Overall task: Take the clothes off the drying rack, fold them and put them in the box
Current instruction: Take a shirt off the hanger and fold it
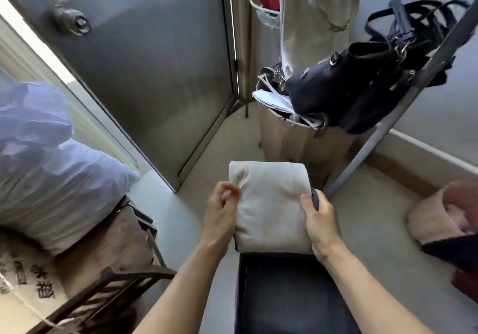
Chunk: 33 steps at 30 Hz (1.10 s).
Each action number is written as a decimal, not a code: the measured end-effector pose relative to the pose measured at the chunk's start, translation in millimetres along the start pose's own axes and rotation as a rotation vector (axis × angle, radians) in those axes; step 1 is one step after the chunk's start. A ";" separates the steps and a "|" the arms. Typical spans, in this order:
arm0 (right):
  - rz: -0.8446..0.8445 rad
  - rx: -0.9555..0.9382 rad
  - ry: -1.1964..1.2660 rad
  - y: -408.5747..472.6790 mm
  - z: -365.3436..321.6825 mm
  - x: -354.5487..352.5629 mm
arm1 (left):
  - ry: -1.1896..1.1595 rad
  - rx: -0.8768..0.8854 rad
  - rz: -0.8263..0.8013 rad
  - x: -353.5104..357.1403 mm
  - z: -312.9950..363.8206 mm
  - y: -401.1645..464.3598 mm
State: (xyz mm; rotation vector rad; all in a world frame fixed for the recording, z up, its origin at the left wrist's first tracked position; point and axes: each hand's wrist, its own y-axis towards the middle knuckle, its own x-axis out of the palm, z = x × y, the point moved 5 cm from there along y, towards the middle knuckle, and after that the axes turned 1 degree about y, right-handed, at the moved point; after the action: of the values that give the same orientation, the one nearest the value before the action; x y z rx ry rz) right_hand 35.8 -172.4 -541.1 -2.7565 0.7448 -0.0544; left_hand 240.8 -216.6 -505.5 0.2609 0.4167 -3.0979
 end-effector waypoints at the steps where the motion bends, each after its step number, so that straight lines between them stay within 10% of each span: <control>1: -0.004 0.019 -0.027 1.9 20.9 -3.3 | 0.014 -0.036 -0.028 5.2 -22.7 3.2; 11: -0.209 0.279 -0.176 16.6 234.8 -30.8 | 0.106 -0.478 -0.325 59.4 -267.3 17.3; 33: -0.394 0.682 -0.366 80.8 567.1 -20.9 | 0.563 -0.670 -0.112 124.2 -578.6 60.7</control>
State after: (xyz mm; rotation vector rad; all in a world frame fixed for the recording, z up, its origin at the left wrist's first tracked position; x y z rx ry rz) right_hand 40.4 -80.0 -1106.8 -2.1213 0.0491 0.0971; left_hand 214.7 -121.0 -1092.0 1.0991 1.4566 -2.7050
